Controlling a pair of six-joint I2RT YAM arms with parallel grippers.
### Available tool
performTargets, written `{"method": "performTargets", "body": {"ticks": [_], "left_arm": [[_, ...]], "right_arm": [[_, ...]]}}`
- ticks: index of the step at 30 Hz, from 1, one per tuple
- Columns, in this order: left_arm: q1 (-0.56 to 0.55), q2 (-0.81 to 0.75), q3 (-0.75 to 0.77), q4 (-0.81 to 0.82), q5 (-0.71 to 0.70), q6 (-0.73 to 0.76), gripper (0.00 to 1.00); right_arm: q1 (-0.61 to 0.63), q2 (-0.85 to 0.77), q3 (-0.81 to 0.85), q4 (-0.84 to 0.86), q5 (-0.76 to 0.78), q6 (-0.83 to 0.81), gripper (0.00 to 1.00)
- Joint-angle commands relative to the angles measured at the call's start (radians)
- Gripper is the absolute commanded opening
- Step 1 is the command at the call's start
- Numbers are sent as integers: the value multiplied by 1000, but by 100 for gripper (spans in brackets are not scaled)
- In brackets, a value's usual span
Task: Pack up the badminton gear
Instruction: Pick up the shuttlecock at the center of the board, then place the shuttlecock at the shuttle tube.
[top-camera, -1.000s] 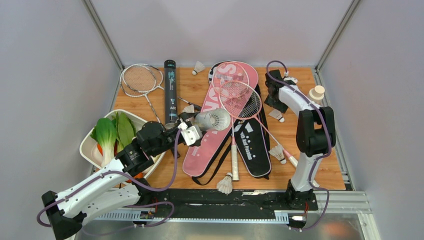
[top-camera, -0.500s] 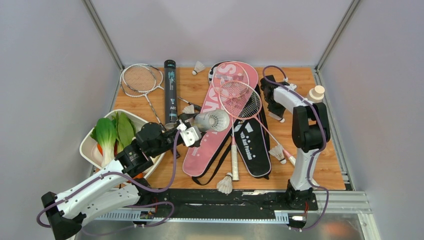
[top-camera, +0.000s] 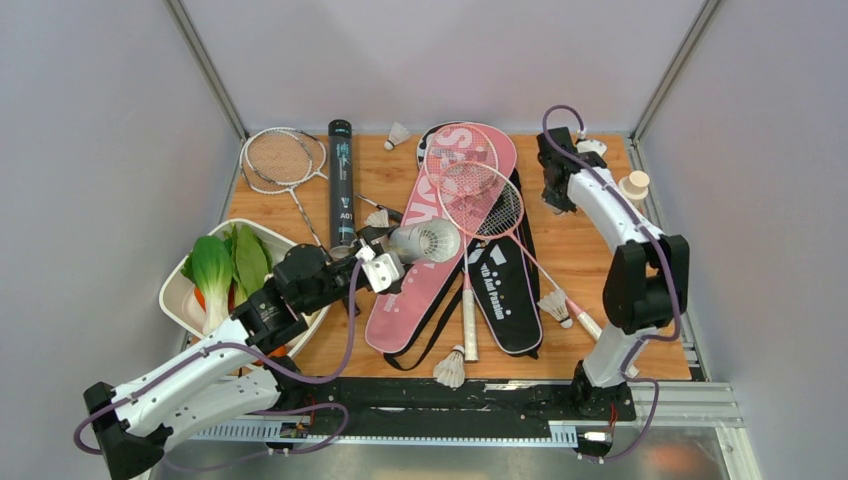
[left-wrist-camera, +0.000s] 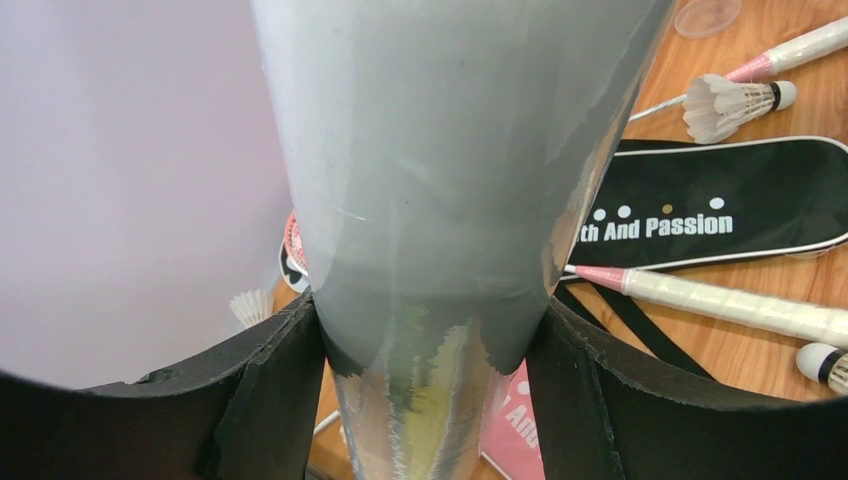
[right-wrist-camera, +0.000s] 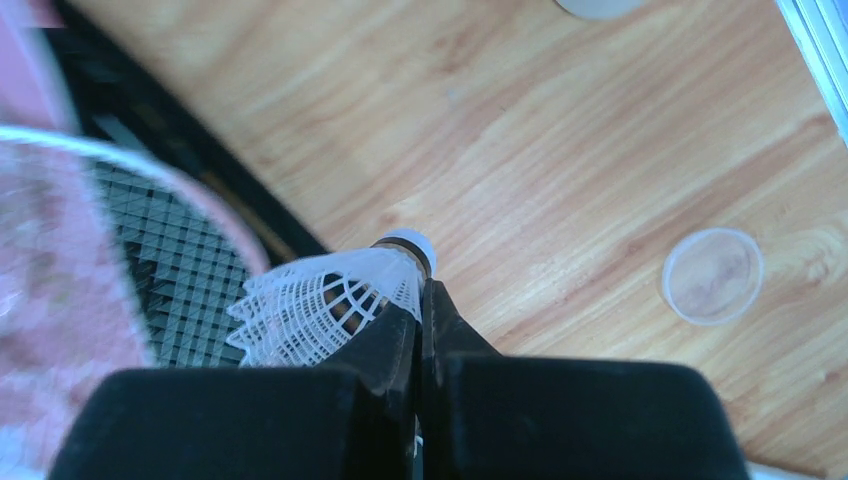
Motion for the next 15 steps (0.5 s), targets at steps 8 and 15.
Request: {"method": "performTargets", "body": {"ticks": [8, 15], "left_arm": [[-4, 41, 56, 33, -71, 8, 0], [-4, 98, 99, 4, -91, 31, 0]], "right_arm": [[6, -530, 58, 302, -839, -358, 0], [7, -706, -9, 466, -1301, -243, 0]]}}
